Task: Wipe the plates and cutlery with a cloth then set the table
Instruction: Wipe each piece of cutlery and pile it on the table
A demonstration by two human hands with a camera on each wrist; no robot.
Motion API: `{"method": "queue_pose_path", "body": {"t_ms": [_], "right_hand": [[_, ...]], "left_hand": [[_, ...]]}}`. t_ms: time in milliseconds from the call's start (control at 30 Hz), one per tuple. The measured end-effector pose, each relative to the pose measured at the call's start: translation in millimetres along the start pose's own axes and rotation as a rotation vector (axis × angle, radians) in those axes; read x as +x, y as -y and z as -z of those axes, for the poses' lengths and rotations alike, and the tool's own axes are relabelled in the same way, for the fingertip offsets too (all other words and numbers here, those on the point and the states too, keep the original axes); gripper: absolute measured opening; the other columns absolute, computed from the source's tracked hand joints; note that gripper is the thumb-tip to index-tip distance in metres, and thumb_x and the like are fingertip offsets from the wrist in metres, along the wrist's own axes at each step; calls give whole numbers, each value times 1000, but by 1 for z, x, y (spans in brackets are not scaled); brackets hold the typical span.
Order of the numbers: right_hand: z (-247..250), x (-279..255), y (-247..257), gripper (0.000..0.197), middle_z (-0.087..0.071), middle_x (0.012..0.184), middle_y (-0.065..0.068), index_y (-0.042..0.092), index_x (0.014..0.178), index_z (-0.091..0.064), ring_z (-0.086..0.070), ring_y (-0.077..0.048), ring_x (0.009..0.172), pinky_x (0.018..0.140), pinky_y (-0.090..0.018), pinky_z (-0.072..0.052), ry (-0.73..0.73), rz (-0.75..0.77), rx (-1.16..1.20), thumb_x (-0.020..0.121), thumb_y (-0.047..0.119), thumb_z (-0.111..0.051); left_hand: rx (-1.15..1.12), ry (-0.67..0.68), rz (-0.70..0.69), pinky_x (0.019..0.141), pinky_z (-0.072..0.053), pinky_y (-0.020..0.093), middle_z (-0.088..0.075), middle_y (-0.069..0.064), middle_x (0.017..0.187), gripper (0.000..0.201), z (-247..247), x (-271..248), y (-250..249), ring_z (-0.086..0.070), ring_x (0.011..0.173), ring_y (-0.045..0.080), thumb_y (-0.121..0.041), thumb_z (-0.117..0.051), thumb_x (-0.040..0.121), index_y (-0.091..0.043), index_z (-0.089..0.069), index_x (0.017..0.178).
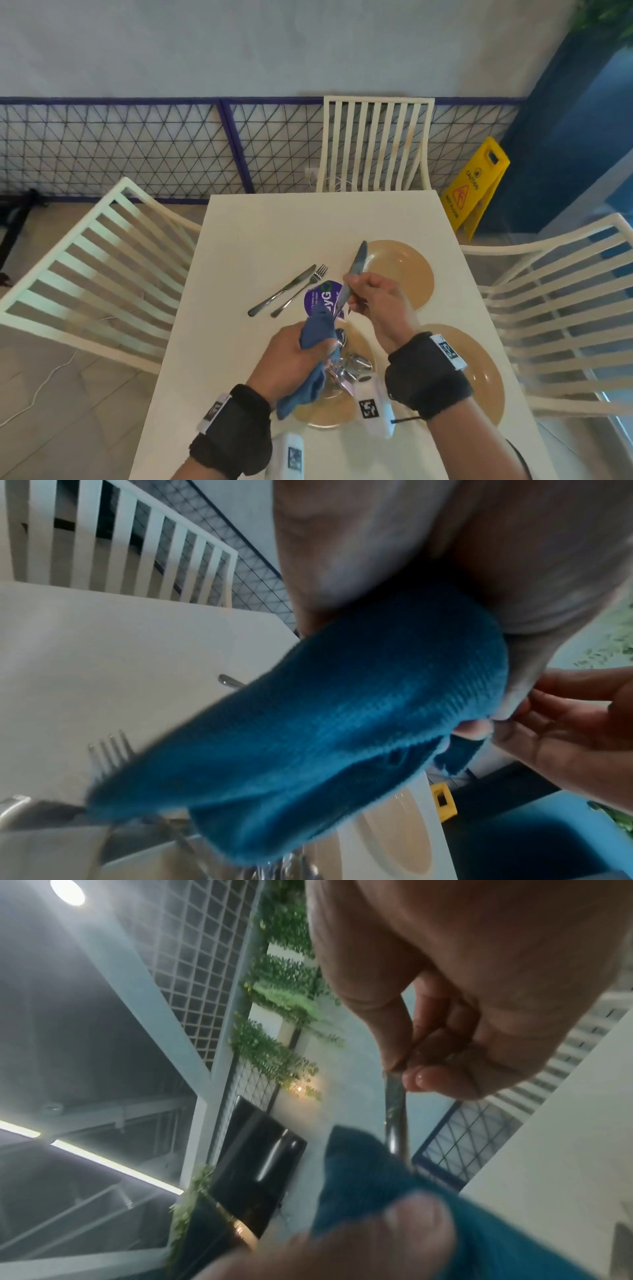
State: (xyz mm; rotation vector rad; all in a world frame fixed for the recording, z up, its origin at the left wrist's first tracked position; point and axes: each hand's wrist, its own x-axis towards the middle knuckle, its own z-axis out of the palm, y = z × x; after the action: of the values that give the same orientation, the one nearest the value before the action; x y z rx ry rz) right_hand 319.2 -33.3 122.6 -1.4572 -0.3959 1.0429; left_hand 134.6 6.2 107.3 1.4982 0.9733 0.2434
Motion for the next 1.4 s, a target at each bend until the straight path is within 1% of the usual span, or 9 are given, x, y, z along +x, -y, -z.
{"method": "queue_pose_path", "body": {"t_ms": [200,367,600,700,867,1000,1167,1333,1400], "right_hand": [[-27,36,-11,25,-53,66,-9,-10,89,-70,-43,-16,58,59,-29,-39,-34,-27,2,93,14,-67],[-65,42,-43,25,-52,74,-18,-11,88,-67,-43,-22,63,66,-35,-42,27,-117,-6,94,14,-65],[-81,120,-77,22,-59,66,-8,-9,101,-69,-49,-12,51,54,-25,-46,-180,-263,-23,94,11,-65],[-86,147,-100,14,-61,63,-6,5,85,-71,-52,-13,51,59,-27,-48,-262,-372,-71,93,15,-66],[-104,171,-125,16,-59,75,-4,13,81,-59,-57,-17,64,75,-33,-53,-303,-451,-206,97,12,-58],[-110,179,-142,18,-62,70,-4,12,77,-61,-60,-11,48,56,-22,-55,-325,-558,-254,95,12,-65],[-105,179,-144,29,-61,53,-1,14,63,-59,-58,-8,41,47,-18,-49,-225,-535,-561,91,11,-65],[-96,153,-123,13,-69,73,-7,16,73,-68,-65,-19,64,67,-35,-60,-114,-354,-746,87,15,-68],[-93,127,-112,16,-69,69,0,18,72,-71,-62,-14,62,59,-26,-53,-72,-245,-874,87,16,-66]], "left_hand": [[-84,8,58,66,-57,36,-73,15,79,22,17,4,10,-68,66,19,-31,-72,90,-10,-68,88],[1,-51,99,56,-48,16,-69,-4,67,20,56,27,23,-61,56,2,-29,-72,92,-16,-65,78],[-64,51,234,68,-55,36,-70,8,68,14,97,28,73,-66,62,20,-24,-72,88,-12,-68,82],[-89,1,324,74,-59,50,-71,10,70,20,125,22,105,-67,63,27,-29,-76,85,-11,-69,87],[-45,-121,371,74,-59,39,-73,5,70,18,158,10,135,-71,63,18,-28,-73,91,-10,-68,89],[-91,-147,388,84,-58,52,-71,8,69,15,170,2,153,-71,68,24,-25,-71,93,-10,-69,91],[-148,-179,396,85,-61,51,-71,11,73,12,168,-4,156,-73,79,36,-22,-69,94,-10,-68,95],[-176,-210,383,80,-60,40,-73,11,75,14,159,-10,157,-74,79,33,-22,-70,94,-9,-67,98],[-181,-207,371,78,-59,34,-72,9,75,14,154,-15,156,-74,78,30,-21,-70,94,-8,-67,97]]}}
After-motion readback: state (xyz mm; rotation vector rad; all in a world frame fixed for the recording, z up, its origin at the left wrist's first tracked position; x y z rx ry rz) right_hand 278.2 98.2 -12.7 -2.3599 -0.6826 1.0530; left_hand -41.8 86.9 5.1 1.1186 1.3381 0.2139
